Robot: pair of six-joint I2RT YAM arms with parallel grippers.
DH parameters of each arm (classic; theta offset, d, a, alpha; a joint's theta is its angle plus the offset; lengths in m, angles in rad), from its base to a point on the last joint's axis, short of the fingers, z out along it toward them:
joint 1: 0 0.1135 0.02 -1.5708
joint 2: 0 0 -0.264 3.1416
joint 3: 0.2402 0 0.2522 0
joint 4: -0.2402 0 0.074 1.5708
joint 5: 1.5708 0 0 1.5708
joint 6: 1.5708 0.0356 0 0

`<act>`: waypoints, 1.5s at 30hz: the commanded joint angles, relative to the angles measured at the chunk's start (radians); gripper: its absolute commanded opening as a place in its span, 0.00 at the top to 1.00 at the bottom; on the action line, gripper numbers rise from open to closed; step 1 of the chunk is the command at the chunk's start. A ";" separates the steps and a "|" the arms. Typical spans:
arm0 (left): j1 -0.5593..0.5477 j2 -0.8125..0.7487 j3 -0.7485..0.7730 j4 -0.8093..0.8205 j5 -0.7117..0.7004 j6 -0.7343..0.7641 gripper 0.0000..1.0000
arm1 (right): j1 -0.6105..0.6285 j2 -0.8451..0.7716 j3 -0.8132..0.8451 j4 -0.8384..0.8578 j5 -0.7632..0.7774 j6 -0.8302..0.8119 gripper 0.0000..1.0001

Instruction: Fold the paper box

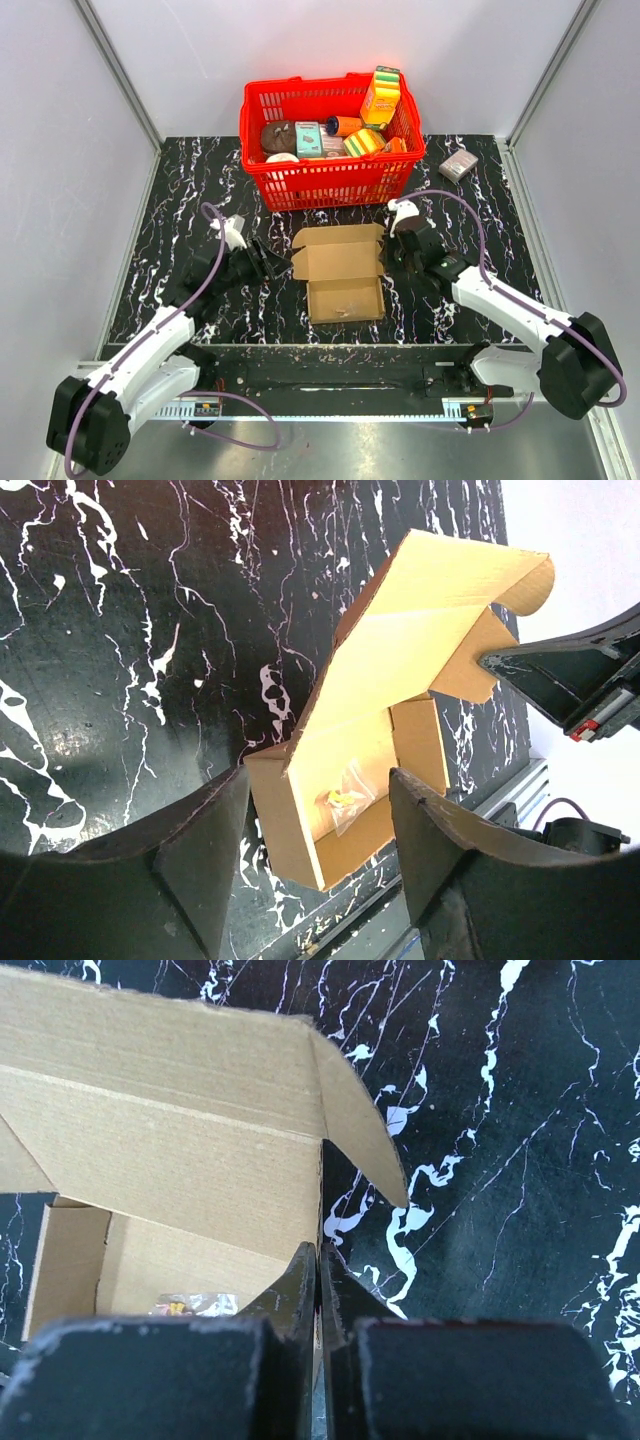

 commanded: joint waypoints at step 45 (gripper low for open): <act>-0.083 0.316 0.031 0.453 -0.003 0.197 0.64 | -0.004 -0.048 0.009 0.021 -0.025 0.064 0.94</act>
